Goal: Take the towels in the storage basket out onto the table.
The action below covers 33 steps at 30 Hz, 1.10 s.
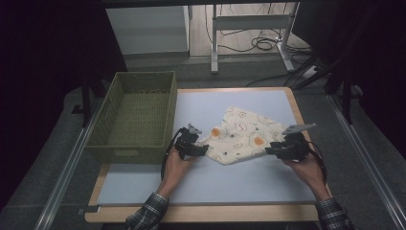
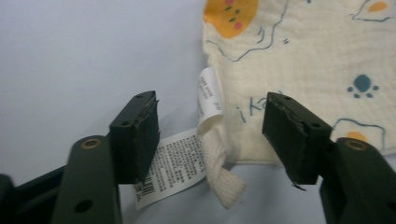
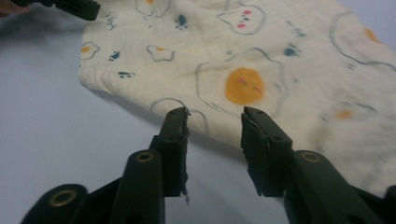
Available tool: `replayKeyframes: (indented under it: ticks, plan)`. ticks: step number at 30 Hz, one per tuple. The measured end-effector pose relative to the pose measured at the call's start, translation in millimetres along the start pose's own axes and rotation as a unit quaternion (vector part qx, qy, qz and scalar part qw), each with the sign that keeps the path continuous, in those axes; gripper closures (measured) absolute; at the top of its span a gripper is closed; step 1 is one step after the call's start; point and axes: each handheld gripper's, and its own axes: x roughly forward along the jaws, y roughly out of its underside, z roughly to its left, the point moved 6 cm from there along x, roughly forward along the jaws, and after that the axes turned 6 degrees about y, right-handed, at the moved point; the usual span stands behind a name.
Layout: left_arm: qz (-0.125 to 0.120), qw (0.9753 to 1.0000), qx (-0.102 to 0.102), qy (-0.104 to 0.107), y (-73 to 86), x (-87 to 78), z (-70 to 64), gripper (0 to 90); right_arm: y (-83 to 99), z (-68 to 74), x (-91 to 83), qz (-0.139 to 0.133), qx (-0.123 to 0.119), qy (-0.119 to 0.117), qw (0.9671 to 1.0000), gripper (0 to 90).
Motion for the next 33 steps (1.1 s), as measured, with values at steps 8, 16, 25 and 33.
replayKeyframes:
  ticks: [8,16,25,33]
  plan:
    - [-0.015,0.9997,-0.014,-0.008,5.6,7.0,5.8,25.8,4.5,22.7,46.6,0.045,-0.075,0.007,0.9961,70.6]
    - [-0.022,0.9997,-0.012,-0.008,6.5,9.1,7.9,20.2,-20.7,20.3,31.1,0.023,-0.074,0.018,0.9968,89.1]
    - [-0.018,0.9998,-0.011,-0.007,5.0,12.0,8.3,15.3,-80.8,-5.0,34.6,-0.001,-0.053,0.025,0.9983,88.9]
    - [-0.017,0.9998,-0.01,-0.008,5.4,12.0,8.1,15.3,-104.4,-32.2,85.5,0.028,-0.045,0.041,0.9978,87.8]
